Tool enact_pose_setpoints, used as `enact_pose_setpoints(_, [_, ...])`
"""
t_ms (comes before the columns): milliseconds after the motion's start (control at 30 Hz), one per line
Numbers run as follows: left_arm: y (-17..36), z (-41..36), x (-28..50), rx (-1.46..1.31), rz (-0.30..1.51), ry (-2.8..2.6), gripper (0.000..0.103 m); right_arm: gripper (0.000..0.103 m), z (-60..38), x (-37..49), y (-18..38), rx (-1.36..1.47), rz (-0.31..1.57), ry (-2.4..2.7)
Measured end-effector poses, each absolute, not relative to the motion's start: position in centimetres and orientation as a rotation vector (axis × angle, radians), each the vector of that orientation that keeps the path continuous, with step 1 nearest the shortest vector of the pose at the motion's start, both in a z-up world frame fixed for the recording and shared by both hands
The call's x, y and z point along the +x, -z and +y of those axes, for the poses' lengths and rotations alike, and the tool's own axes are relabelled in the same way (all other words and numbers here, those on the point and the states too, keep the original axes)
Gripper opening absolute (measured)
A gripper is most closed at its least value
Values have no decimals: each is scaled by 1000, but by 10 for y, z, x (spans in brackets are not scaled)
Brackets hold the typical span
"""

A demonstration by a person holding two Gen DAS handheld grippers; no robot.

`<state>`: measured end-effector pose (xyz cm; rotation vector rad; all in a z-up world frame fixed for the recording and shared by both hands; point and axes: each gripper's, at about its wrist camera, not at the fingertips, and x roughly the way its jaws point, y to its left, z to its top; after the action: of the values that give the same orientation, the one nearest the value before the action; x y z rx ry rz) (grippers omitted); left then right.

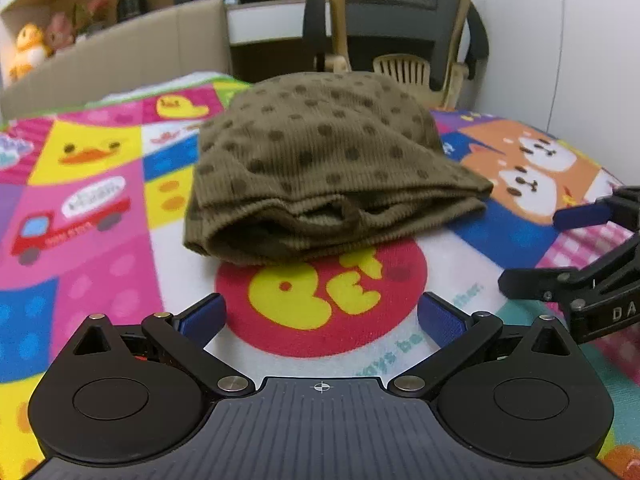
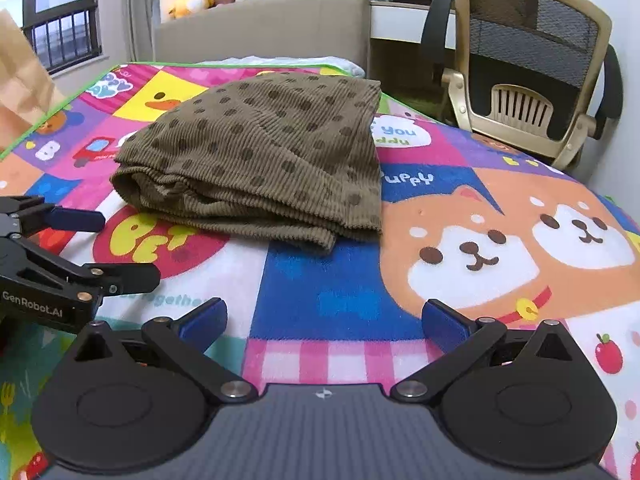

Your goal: Fold clothes

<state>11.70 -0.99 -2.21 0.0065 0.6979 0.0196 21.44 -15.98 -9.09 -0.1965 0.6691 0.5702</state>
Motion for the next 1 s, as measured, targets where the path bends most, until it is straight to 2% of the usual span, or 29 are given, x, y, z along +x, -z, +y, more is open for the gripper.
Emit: enact_pose_setpoints(1000, [23, -11, 115, 1, 691, -32, 103, 103, -160, 214, 91, -196, 669, -570])
